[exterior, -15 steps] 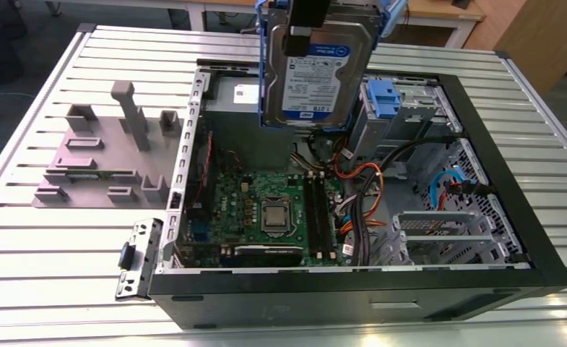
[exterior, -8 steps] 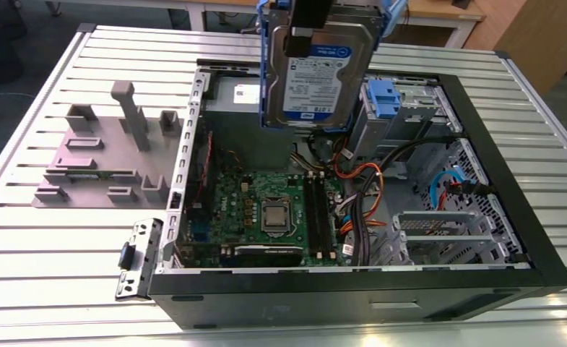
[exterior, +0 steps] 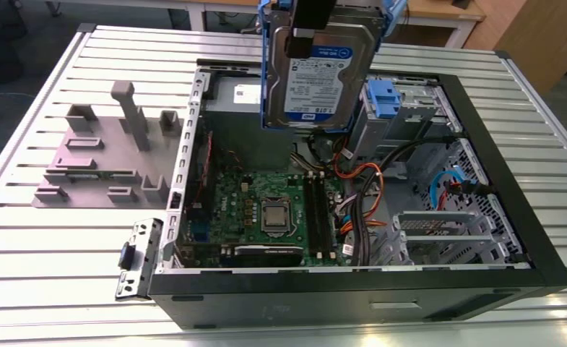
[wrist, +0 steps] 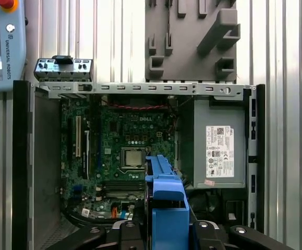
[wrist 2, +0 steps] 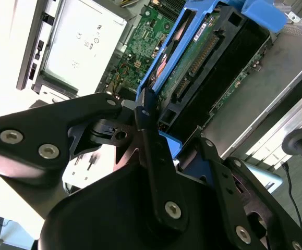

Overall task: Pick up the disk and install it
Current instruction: 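Pick up the disk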

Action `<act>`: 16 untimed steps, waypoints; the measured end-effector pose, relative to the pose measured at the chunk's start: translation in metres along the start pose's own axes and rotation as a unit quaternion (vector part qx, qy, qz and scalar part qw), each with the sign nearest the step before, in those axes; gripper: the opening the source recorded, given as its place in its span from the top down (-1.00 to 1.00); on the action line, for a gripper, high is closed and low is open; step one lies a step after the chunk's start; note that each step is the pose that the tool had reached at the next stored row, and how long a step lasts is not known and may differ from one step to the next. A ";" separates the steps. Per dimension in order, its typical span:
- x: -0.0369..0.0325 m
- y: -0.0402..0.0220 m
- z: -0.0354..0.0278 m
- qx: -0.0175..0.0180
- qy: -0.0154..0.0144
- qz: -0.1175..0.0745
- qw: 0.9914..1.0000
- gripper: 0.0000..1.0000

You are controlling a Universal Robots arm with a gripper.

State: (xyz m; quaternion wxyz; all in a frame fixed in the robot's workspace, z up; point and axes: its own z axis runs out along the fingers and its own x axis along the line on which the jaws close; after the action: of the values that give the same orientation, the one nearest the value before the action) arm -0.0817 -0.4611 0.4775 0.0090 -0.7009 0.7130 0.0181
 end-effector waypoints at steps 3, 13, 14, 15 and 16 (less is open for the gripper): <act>0.0004 -0.0005 0.0000 0.000 0.000 0.000 1.000 0.27; 0.0016 -0.0020 0.0002 0.000 0.001 0.000 1.000 0.27; 0.0017 -0.0022 0.0002 0.000 0.001 0.000 1.000 0.27; 0.0019 -0.0023 0.0002 0.000 0.001 0.000 1.000 0.27; 0.0020 -0.0025 0.0002 0.000 0.001 0.000 1.000 0.27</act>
State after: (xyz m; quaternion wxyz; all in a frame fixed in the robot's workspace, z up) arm -0.0793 -0.4632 0.4772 0.0085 -0.7009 0.7130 0.0177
